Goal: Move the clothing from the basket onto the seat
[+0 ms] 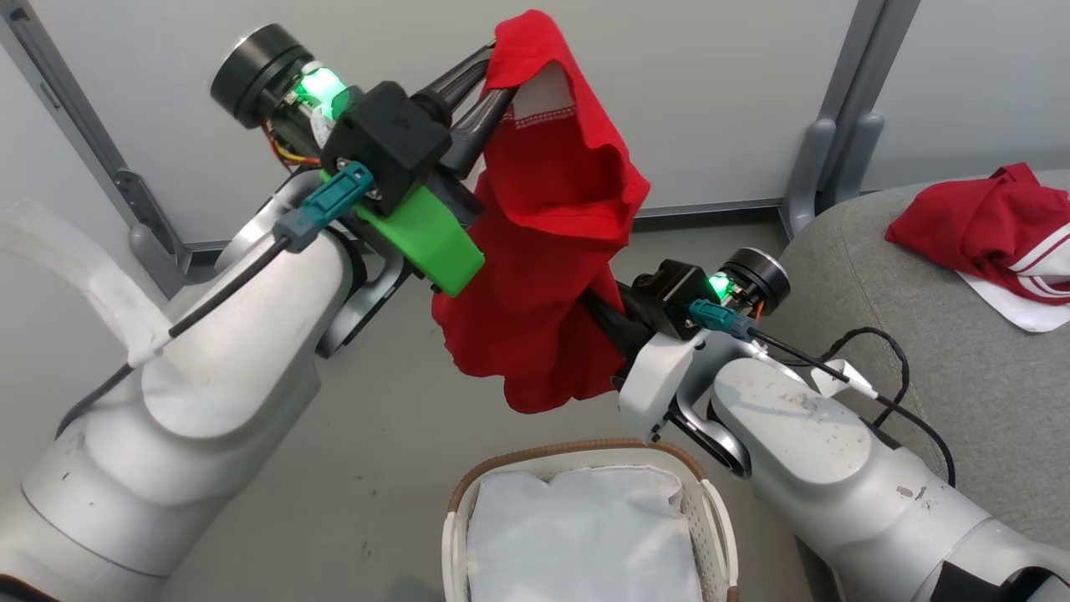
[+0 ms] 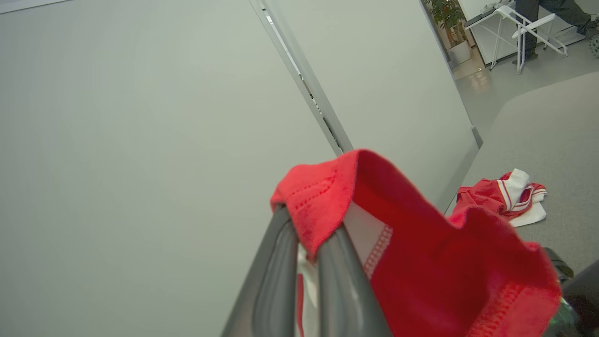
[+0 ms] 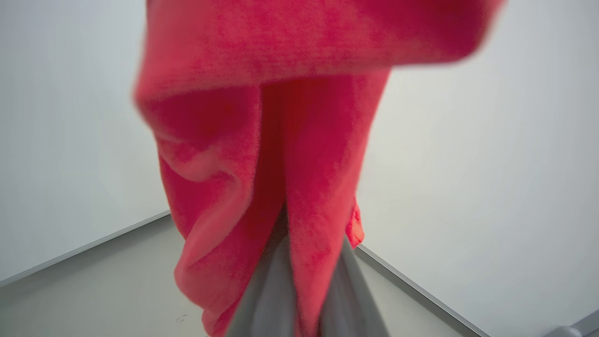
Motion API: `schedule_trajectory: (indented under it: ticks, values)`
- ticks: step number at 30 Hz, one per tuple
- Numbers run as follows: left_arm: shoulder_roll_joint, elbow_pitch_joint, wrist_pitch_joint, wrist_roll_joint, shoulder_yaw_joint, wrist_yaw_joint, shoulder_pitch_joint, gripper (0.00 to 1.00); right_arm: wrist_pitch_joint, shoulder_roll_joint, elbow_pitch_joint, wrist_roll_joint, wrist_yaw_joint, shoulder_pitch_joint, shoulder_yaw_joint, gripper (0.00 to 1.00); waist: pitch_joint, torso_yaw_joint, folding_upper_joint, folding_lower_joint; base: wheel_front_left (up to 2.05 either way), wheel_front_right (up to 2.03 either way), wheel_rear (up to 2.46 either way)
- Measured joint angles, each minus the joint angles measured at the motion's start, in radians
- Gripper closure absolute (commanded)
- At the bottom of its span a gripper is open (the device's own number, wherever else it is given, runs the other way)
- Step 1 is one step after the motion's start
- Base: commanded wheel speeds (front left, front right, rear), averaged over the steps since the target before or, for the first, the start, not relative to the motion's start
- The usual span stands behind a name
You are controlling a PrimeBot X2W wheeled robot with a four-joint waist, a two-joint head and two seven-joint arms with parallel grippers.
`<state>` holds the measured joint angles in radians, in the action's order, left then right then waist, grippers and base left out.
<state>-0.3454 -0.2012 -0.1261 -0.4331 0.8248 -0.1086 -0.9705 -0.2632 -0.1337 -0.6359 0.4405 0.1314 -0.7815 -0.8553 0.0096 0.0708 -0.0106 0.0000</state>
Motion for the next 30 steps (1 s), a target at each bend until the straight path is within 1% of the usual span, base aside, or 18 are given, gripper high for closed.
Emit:
schedule_trajectory:
  ticks: [3,6,7,9,10,11,12,13,17,21,25,30]
  values:
    - [-0.018,-0.027,-0.011,-0.019,-0.013,0.013,0.039,1.00,0.000,-0.004,0.002,-0.006,0.000,0.014,0.028,1.00,0.000,-0.003,0.0000,0.0000,0.00,0.00,0.00]
    - [-0.024,-0.045,-0.034,-0.054,-0.030,0.024,0.080,1.00,0.000,-0.007,0.004,-0.022,0.000,0.023,0.074,1.00,0.000,-0.008,0.0000,0.0000,0.00,0.00,0.00]
    - [-0.026,-0.052,-0.043,-0.063,-0.037,0.030,0.097,0.93,0.000,-0.007,0.004,-0.030,0.000,0.029,0.094,1.00,0.001,-0.009,0.0000,0.0000,0.00,0.00,0.00]
    - [-0.030,-0.064,-0.058,-0.077,-0.044,0.039,0.133,0.66,0.000,-0.007,0.004,-0.048,0.000,0.042,0.134,1.00,0.001,-0.012,0.0000,0.0000,0.00,0.00,0.00]
    - [-0.030,-0.067,-0.068,-0.086,-0.047,0.043,0.155,0.49,0.000,-0.007,0.004,-0.057,0.000,0.048,0.159,1.00,0.002,-0.013,0.0000,0.0000,0.00,0.00,0.00]
    - [-0.029,-0.072,-0.077,-0.098,-0.049,0.048,0.178,0.27,0.000,-0.007,0.004,-0.066,0.000,0.053,0.181,1.00,0.002,-0.014,0.0000,0.0000,0.00,0.00,0.00]
    - [-0.027,-0.076,-0.086,-0.105,-0.051,0.053,0.196,0.10,0.000,-0.007,0.004,-0.076,0.000,0.057,0.197,1.00,0.003,-0.015,0.0000,0.0000,0.00,0.00,0.00]
    - [-0.024,-0.081,-0.095,-0.114,-0.055,0.062,0.219,0.00,0.000,-0.007,0.004,-0.088,0.000,0.061,0.216,1.00,0.003,-0.016,0.0000,0.0000,0.00,0.00,0.00]
    - [-0.003,-0.093,-0.122,-0.137,-0.069,0.083,0.322,0.00,0.000,-0.005,0.010,-0.128,0.000,0.083,0.284,1.00,0.004,-0.018,0.0000,0.0000,0.00,0.00,0.00]
    - [0.030,-0.099,-0.132,-0.157,-0.085,0.095,0.426,0.00,0.000,-0.007,0.022,-0.157,0.000,0.096,0.336,1.00,0.009,-0.020,0.0000,0.0000,0.00,0.00,0.00]
    - [0.069,-0.103,-0.135,-0.159,-0.100,0.097,0.510,0.00,0.000,-0.012,0.040,-0.176,0.000,0.106,0.376,1.00,0.018,-0.019,0.0000,0.0000,0.00,0.00,0.00]
    - [0.099,-0.108,-0.137,-0.124,-0.134,0.074,0.594,0.00,0.000,-0.029,0.058,-0.203,0.000,0.114,0.436,1.00,0.030,-0.020,0.0000,0.0001,0.00,0.00,0.00]
